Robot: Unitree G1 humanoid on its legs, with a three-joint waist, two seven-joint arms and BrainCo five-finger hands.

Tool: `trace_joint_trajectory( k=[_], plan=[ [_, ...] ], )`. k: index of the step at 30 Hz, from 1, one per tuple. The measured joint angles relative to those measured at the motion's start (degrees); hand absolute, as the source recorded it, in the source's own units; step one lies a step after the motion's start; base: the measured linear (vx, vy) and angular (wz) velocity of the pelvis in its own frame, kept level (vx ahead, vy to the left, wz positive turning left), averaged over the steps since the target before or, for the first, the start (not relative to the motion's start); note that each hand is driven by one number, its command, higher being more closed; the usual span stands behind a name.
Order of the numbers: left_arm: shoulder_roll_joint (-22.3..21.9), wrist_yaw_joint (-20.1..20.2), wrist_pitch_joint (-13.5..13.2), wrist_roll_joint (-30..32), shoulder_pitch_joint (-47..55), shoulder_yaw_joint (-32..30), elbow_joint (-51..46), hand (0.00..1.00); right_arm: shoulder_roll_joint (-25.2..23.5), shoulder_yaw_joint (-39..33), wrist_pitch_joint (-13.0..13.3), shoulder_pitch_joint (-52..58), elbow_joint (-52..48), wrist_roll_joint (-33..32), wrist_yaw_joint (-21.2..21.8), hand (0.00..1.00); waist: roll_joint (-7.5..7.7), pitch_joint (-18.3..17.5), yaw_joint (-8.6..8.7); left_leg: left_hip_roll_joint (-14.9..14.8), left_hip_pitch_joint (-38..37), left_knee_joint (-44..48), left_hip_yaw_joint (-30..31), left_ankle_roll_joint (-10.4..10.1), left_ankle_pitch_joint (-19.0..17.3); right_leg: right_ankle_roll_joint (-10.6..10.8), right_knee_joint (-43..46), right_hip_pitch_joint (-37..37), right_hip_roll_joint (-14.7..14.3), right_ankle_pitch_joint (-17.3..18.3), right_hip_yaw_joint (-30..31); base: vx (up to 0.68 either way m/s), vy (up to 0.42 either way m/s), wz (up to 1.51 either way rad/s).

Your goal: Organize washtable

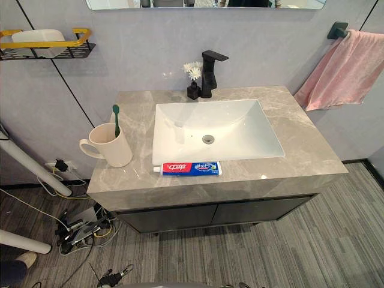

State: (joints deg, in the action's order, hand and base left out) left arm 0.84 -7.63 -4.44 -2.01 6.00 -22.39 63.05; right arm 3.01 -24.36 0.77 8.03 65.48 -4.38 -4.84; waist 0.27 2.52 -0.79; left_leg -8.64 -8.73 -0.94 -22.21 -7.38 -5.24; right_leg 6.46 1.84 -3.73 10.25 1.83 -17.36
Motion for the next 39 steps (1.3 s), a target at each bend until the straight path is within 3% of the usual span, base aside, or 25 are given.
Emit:
trace_joint_trajectory(
  k=[6,15,19,28,30,32,34,36,37,39],
  plan=[
    [0.00,0.03,-0.05,0.00,0.02,0.07,0.00,0.00,-0.01,-0.03,0.01,0.03,0.00,0.12,0.00,0.00,0.00,0.00,-0.01,0.06,0.17,0.06,0.40,0.00,0.00,0.00,-0.01,-0.09,0.07,0.00,-0.36,0.00,0.000,0.03],
    [1.31,1.50,-1.20,-0.03,0.21,4.38,-0.05,0.00,0.80,2.94,1.17,0.21,1.25,5.23,0.11,0.00,0.24,-0.01,-0.16,0.96,2.82,2.79,8.37,0.24,-0.15,0.03,-2.13,-2.14,0.75,-0.02,-2.64,-0.01,-0.007,0.27],
    [1.79,2.38,-1.64,-0.03,0.24,4.80,0.00,0.00,1.46,4.94,1.62,-0.04,2.17,7.23,0.11,0.00,0.37,0.12,-0.42,1.12,4.04,4.15,11.36,0.45,-0.32,1.05,-3.37,-1.97,0.63,-0.86,-1.16,-0.05,-0.013,-0.04],
    [2.54,2.59,-1.54,-0.35,0.24,4.90,1.16,0.00,1.80,4.76,1.61,-0.80,2.87,7.23,0.16,0.00,-0.04,0.28,-0.32,2.09,4.30,5.04,15.84,1.45,-2.14,0.65,-5.98,-0.69,0.67,-3.54,3.09,-0.07,0.024,-0.22],
    [1.86,2.61,-1.12,-1.40,0.82,-1.51,1.25,0.00,1.80,4.50,1.57,-0.80,2.86,7.24,0.54,0.00,-0.27,0.18,-0.36,2.28,4.34,4.93,16.57,1.45,-2.13,0.69,-6.03,-0.77,0.75,-3.54,2.90,-0.03,0.012,0.07],
    [2.02,1.67,-0.70,-6.14,2.56,-16.24,0.83,0.00,1.84,3.38,1.54,-0.38,2.88,7.27,1.48,0.00,-0.59,0.18,-0.68,2.31,4.54,4.74,17.82,1.45,-2.13,0.93,-6.06,-1.13,0.74,-3.36,1.79,0.02,-0.005,0.19],
    [2.84,-0.40,-0.23,-10.00,3.17,-25.39,-1.99,0.00,1.92,2.15,1.48,0.21,2.90,7.28,1.75,0.00,-0.84,-0.08,-1.71,2.31,4.70,4.59,18.10,1.45,-2.12,0.97,-6.06,-1.13,0.72,-3.33,1.58,0.03,0.001,0.13],
    [5.22,-4.63,0.35,-12.28,4.46,-34.96,-12.61,0.00,1.93,1.95,1.43,0.90,2.88,7.29,1.81,0.00,-1.19,-0.57,-3.68,2.35,5.04,4.36,18.77,1.46,-2.10,1.07,-6.06,-1.17,0.71,-3.39,0.85,0.05,0.009,0.15],
    [5.72,-5.96,0.37,-12.53,4.64,-36.32,-16.96,0.00,1.92,1.95,1.41,1.00,2.88,7.34,1.79,0.00,-1.28,-0.69,-4.27,2.38,5.15,4.33,19.05,1.47,-2.09,1.03,-6.05,-1.22,0.71,-3.37,0.59,0.05,0.011,0.17],
    [7.17,-11.71,-0.21,-11.08,5.50,-40.04,-38.71,0.00,1.82,1.96,1.42,1.38,2.76,8.30,1.79,0.00,-1.16,-2.23,-6.24,2.59,6.14,4.83,20.38,1.44,-2.08,1.66,-5.67,-1.05,0.96,-2.90,-0.08,0.05,0.010,0.22]
  ],
)
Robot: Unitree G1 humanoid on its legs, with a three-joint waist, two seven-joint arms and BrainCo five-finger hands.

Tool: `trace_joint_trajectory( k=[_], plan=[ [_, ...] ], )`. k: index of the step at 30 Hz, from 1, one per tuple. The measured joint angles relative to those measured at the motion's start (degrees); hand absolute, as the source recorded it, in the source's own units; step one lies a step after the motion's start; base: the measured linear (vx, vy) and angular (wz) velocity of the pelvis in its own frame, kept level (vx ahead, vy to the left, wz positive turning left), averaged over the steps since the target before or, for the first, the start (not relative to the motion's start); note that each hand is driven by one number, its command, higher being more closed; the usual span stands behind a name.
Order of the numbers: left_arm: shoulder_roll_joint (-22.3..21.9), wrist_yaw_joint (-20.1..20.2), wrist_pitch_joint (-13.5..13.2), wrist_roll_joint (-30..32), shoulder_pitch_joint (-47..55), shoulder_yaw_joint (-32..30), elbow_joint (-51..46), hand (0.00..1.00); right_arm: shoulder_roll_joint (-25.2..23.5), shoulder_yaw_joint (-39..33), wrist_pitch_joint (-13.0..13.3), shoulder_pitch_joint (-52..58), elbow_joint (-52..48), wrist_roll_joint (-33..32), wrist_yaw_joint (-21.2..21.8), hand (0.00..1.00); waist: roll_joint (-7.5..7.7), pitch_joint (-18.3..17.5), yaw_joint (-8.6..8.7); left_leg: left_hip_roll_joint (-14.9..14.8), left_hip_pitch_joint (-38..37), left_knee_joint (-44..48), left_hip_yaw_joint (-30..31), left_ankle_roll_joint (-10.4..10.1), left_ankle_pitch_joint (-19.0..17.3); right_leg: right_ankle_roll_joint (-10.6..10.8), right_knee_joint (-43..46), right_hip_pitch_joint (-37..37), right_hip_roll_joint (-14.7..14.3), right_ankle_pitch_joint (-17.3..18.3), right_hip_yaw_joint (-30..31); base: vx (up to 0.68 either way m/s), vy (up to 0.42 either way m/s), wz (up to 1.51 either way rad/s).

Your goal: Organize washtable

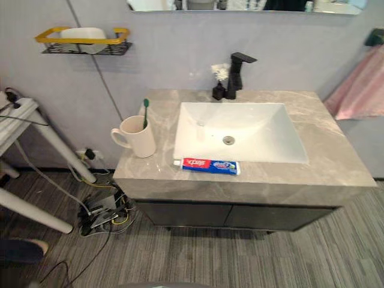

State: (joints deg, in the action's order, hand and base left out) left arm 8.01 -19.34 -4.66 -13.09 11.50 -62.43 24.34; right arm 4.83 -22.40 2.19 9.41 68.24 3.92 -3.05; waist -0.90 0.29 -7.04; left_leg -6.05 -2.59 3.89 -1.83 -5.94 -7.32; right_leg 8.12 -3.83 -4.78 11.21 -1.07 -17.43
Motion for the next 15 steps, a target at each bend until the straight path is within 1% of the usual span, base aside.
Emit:
trace_joint_trajectory(
  k=[1,2,3,4,5,6,7,8,9,10,11,12,13,14,15],
  plan=[
    [0.50,-1.41,-0.35,0.97,-0.33,-1.03,-4.56,0.00,0.02,0.01,0.01,-0.03,-0.11,0.33,0.00,0.00,-0.07,-0.14,-0.19,0.02,-0.06,0.21,0.33,0.00,0.00,0.16,0.22,-0.13,0.06,0.16,-0.02,0.05,0.010,0.15],
    [1.27,-4.08,-0.74,2.96,-0.47,-3.13,-11.84,0.00,0.02,0.05,0.05,-0.10,-0.66,0.92,0.03,0.00,-0.38,-0.73,-0.24,0.02,-0.05,0.38,0.60,-0.01,0.00,0.19,0.62,-0.20,0.10,0.26,-0.01,0.04,0.012,0.10],
    [1.60,-6.90,-1.03,4.74,-1.05,-5.05,-19.18,0.00,0.00,0.22,0.09,-0.05,-1.76,1.20,0.14,0.00,-0.35,-1.27,-0.19,0.07,-0.19,0.68,1.23,-0.02,-0.02,0.19,0.75,-0.94,0.19,0.26,-0.10,0.04,0.013,0.14],
    [1.60,-8.28,-1.06,5.54,-1.79,-5.41,-22.41,0.00,-0.02,0.26,0.09,0.10,-1.98,1.21,0.33,0.00,-0.58,-1.42,-0.20,0.16,-0.11,0.88,1.70,-0.03,-0.03,0.19,0.76,-1.15,0.28,0.26,-0.34,0.00,0.011,0.22],
    [1.46,-10.33,-0.94,6.92,-3.66,-5.06,-28.36,0.00,-0.02,0.25,0.05,0.29,-2.36,1.24,0.61,0.00,-1.28,-1.49,-0.22,0.21,0.00,1.00,2.29,-0.01,-0.07,0.16,0.76,-1.28,0.38,0.28,-1.11,-0.03,0.001,0.34],
    [1.39,-12.15,-0.90,9.05,-5.26,-2.85,-33.97,0.00,-0.02,0.28,-0.09,0.28,-3.25,1.30,0.68,0.00,-1.46,-1.58,-0.21,0.31,0.09,1.01,3.38,0.00,-0.10,0.17,0.75,-2.11,0.43,0.43,-2.12,-0.07,-0.009,0.37],
    [1.40,-12.47,-0.91,9.93,-5.98,-1.61,-36.95,0.00,-0.06,0.32,-0.10,0.44,-3.70,1.37,0.69,0.00,-1.55,-1.55,-0.27,0.39,0.13,1.10,3.83,0.00,-0.08,0.14,0.80,-2.34,0.50,0.53,-2.67,-0.08,-0.017,0.42],
    [1.56,-12.75,-1.05,11.80,-6.83,1.91,-42.02,0.00,-0.17,0.38,-0.16,1.03,-4.61,1.45,0.69,0.00,-1.74,-1.49,-0.29,0.57,0.30,1.46,4.91,0.01,-0.08,0.16,0.83,-3.09,0.57,0.67,-3.43,-0.06,-0.014,0.32],
    [1.78,-12.75,-1.18,12.66,-7.23,3.88,-44.11,0.00,-0.24,0.40,-0.18,1.06,-4.97,1.45,0.69,0.00,-1.89,-1.46,-0.24,0.66,0.67,1.77,5.34,0.02,-0.09,0.13,0.86,-3.11,0.62,0.73,-3.95,-0.10,-0.018,0.43],
    [2.48,-12.64,-1.38,14.05,-8.56,8.38,-48.33,0.00,-0.49,0.44,-0.26,1.42,-6.04,1.45,0.69,0.00,-2.14,-1.50,-0.11,0.88,1.39,2.23,6.39,0.03,-0.10,0.02,1.09,-3.48,0.74,1.12,-4.93,-0.11,-0.015,0.37],
    [3.67,-12.21,-1.61,14.98,-9.58,12.90,-52.13,0.00,-0.71,0.56,-0.27,1.41,-6.91,1.44,0.69,0.00,-2.05,-1.55,-0.01,0.92,1.41,2.25,6.59,0.04,-0.08,0.00,1.56,-3.52,0.81,1.33,-5.44,-0.11,-0.015,0.32],
    [4.46,-11.99,-1.89,15.49,-10.27,15.26,-53.78,0.00,-0.77,0.81,-0.27,1.43,-7.29,1.43,0.69,0.00,-2.30,-1.40,-0.02,0.92,1.44,2.29,6.69,0.04,-0.06,0.06,1.74,-3.52,0.83,1.39,-5.54,-0.07,-0.004,0.14],
    [6.23,-11.42,-2.44,16.17,-11.54,19.90,-56.77,0.00,-0.85,1.63,-0.31,1.41,-8.14,1.44,0.73,0.00,-1.98,-1.61,0.00,0.92,1.30,2.55,6.83,0.04,-0.03,0.07,1.85,-3.55,0.83,1.39,-5.62,-0.04,0.003,0.04],
    [8.04,-9.91,-3.06,16.21,-12.87,24.76,-59.20,0.00,-0.90,2.59,-0.30,1.39,-9.00,1.42,0.76,0.00,-2.20,-1.54,0.06,0.93,1.27,2.83,6.82,0.03,-0.03,0.10,1.89,-3.57,0.83,1.36,-5.61,-0.04,0.003,0.00],
    [9.01,-8.50,-3.49,16.32,-13.85,28.82,-60.69,0.00,-0.93,2.91,-0.30,1.09,-9.10,1.42,0.83,0.00,-1.94,-1.74,0.18,0.95,1.27,2.98,6.80,0.03,-0.03,0.12,1.90,-3.57,0.85,1.33,-5.58,-0.02,0.005,-0.04]
  ],
)
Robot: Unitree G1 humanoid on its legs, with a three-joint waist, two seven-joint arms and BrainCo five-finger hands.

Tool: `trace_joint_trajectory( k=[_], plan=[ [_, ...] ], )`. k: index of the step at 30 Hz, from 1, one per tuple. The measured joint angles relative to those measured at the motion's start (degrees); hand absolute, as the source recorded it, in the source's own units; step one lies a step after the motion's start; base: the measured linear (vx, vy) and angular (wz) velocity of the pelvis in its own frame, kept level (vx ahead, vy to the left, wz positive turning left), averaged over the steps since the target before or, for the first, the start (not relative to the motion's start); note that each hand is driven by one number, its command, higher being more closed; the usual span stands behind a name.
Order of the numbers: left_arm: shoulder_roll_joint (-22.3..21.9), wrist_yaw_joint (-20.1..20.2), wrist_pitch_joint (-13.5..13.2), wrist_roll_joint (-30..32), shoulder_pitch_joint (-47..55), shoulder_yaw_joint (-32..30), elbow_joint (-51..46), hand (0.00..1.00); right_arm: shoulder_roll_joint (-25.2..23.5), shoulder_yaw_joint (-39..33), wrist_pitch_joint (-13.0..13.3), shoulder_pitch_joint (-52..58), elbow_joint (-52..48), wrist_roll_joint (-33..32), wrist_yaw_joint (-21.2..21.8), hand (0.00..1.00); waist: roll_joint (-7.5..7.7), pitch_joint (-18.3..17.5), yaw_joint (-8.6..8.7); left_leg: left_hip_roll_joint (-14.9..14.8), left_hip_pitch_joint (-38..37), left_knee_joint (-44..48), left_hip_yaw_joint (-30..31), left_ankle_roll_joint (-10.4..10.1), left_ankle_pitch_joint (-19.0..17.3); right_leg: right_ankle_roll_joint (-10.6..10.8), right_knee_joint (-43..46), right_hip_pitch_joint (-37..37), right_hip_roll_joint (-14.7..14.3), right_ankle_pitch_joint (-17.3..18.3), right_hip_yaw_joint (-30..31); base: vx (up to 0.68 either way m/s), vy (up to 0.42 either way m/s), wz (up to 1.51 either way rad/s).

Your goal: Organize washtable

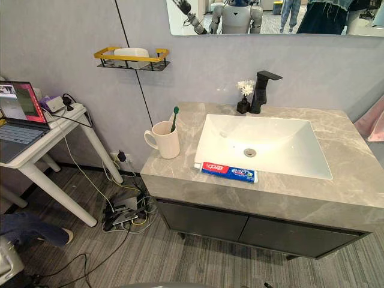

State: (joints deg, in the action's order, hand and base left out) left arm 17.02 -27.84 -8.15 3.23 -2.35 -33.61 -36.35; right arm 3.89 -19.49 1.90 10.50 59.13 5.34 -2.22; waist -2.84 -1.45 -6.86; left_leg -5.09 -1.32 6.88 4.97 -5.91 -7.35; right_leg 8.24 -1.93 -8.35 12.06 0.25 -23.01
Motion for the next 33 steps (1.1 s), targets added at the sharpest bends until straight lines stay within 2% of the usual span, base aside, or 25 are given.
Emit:
trace_joint_trajectory(
  k=[3,5,8,11,15,17,20,24,27,29,33],
  plan=[
    [-0.43,4.17,-1.68,0.74,-1.30,12.38,-2.40,0.00,-0.06,0.46,0.05,-0.40,0.18,-0.24,0.11,0.00,-0.23,-0.28,0.35,0.13,0.21,-0.02,-0.04,-0.01,0.02,0.35,-0.26,0.15,0.10,-0.24,0.21,-0.02,0.007,-0.05],
    [-0.59,7.36,-2.10,1.54,-2.33,22.73,-2.34,0.00,0.09,0.49,0.09,-1.36,0.88,-0.37,0.36,0.00,-0.35,-0.43,1.37,0.15,0.38,-0.06,-0.21,-0.18,0.57,0.66,-0.37,0.58,0.06,-0.54,0.50,0.02,0.005,0.00],
    [-0.39,12.90,-2.26,1.66,-11.08,36.82,2.16,0.00,1.30,2.55,0.10,-2.86,3.78,-0.50,1.29,0.00,-0.69,-0.68,1.63,0.16,0.20,-0.04,-0.19,-0.21,0.71,0.65,-0.76,0.53,-0.02,-0.80,0.97,0.03,0.004,-0.06],
    [0.34,16.88,-2.11,2.10,-19.73,45.71,9.33,0.00,1.82,2.97,0.04,-4.79,6.35,-0.57,1.39,0.00,-1.29,-0.98,2.67,0.17,0.04,-0.04,-0.17,-0.30,0.82,0.64,-0.77,0.46,-0.02,-0.80,1.13,0.01,0.004,-0.04],
    [-1.69,21.57,-1.13,4.21,-28.73,55.93,20.64,0.00,3.39,6.49,0.02,-6.60,7.60,-0.80,1.92,0.00,-2.26,-1.04,4.72,0.11,-0.47,-0.05,-0.34,-0.29,0.83,0.59,-0.69,0.57,-0.04,-0.77,2.04,-0.01,0.003,-0.10],
    [-3.99,22.61,-0.53,5.33,-30.78,58.29,25.18,0.00,3.99,7.11,0.04,-6.92,7.60,-0.84,2.45,0.00,-2.73,-0.90,5.35,0.05,-0.94,-0.05,-0.41,-0.29,0.83,0.58,-0.62,0.70,-0.04,-0.76,2.98,-0.02,0.004,-0.19],
    [-6.90,22.77,0.62,9.28,-33.81,61.09,32.77,0.00,3.97,7.60,0.02,-7.29,7.60,-0.83,2.47,0.00,-2.62,-0.73,6.24,-0.24,-1.38,-0.13,-0.60,-0.29,0.81,0.29,-0.63,1.07,-0.27,-0.78,4.15,-0.02,-0.002,-0.21],
    [-7.61,23.04,1.52,12.80,-35.24,63.64,38.84,0.00,4.07,7.60,0.00,-7.57,7.44,-1.24,2.46,0.00,-2.10,-0.33,7.61,-0.42,-1.54,-0.93,-1.08,-0.31,0.78,0.12,-0.66,1.74,-0.43,-1.22,5.41,-0.01,0.009,-0.17],
    [-6.82,24.05,2.76,15.72,-35.24,64.23,47.72,0.00,3.86,7.47,-0.11,-7.74,7.05,-1.27,2.47,0.00,-0.74,1.04,8.31,-0.88,-2.85,-2.29,-2.23,-0.33,0.74,-1.09,-2.43,1.53,-1.13,-2.17,6.18,-0.03,0.004,-0.21],
    [-5.58,24.21,3.28,17.69,-35.17,64.56,50.86,0.00,3.88,7.04,-0.20,-7.48,6.27,-1.32,2.48,0.00,-0.46,2.55,9.21,-0.83,-2.87,-2.68,-2.51,-0.32,0.74,-1.65,-3.27,1.56,-1.20,-2.71,6.47,-0.04,0.013,-0.17],
    [-1.94,25.56,4.53,21.49,-34.78,64.52,54.29,0.00,3.83,6.98,-0.82,-5.67,5.55,-1.34,2.51,0.00,-0.03,4.52,9.80,-0.90,-2.70,-3.13,-3.73,-0.34,0.71,-1.35,-3.67,2.24,-1.28,-3.36,7.63,0.00,0.022,-0.14]
  ],
)
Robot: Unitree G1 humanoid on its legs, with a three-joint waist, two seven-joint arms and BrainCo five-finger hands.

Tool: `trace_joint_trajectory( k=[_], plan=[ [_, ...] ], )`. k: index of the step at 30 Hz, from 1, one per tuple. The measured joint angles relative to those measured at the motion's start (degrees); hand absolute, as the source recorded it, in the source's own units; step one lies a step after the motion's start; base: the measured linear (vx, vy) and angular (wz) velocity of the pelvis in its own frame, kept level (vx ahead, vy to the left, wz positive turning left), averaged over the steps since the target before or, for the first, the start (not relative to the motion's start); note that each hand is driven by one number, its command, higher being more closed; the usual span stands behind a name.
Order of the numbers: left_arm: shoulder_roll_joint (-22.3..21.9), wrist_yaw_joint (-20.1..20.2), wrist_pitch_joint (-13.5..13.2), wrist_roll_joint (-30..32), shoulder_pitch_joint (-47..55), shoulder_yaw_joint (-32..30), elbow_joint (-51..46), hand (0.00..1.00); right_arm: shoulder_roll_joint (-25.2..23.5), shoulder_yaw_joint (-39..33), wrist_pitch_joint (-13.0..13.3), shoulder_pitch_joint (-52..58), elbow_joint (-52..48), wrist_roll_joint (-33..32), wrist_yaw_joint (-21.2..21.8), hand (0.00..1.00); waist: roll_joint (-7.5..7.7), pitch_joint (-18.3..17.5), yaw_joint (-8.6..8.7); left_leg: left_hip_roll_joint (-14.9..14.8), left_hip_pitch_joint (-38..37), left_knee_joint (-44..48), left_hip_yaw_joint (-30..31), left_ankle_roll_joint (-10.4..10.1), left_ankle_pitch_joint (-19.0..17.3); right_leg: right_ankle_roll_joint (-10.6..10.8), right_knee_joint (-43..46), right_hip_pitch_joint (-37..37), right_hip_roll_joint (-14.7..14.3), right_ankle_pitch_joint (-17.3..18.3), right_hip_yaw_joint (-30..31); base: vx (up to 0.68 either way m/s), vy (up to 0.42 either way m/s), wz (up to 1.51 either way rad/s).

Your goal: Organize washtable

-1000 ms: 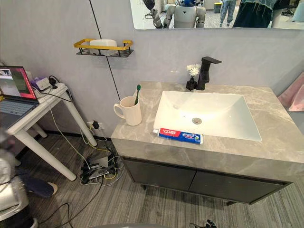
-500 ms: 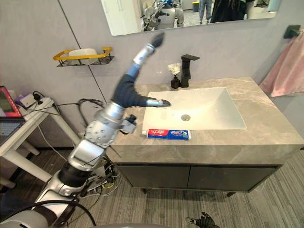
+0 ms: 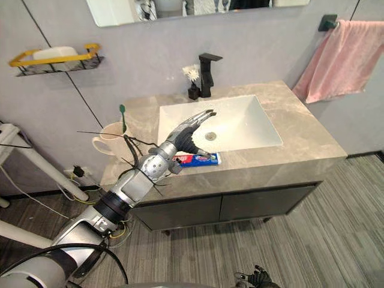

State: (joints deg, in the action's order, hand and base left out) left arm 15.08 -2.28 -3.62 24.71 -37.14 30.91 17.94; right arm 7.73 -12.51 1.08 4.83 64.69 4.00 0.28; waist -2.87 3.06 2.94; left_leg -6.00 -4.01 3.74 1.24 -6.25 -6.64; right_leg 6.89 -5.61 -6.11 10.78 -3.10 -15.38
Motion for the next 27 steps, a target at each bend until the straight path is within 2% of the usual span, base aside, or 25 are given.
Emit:
trace_joint_trajectory(
  k=[7,27],
  plan=[
    [3.65,1.04,0.55,0.73,1.92,-2.58,-0.06,0.00,0.07,0.02,0.11,-0.43,-0.50,-0.63,0.06,0.00,-0.22,0.42,1.16,0.08,0.26,-0.81,-0.28,0.18,-0.22,0.30,-0.01,0.86,0.10,-0.22,-0.23,0.05,0.018,-0.03],
    [8.75,4.79,0.99,0.08,9.35,-7.16,-4.05,0.00,1.72,4.17,0.91,-0.87,-1.04,-1.18,1.18,0.00,-1.30,1.63,0.95,0.78,1.74,0.19,-0.07,0.65,-0.64,0.24,-0.01,1.82,0.79,-0.23,-0.47,0.00,0.000,0.00]
  ],
)
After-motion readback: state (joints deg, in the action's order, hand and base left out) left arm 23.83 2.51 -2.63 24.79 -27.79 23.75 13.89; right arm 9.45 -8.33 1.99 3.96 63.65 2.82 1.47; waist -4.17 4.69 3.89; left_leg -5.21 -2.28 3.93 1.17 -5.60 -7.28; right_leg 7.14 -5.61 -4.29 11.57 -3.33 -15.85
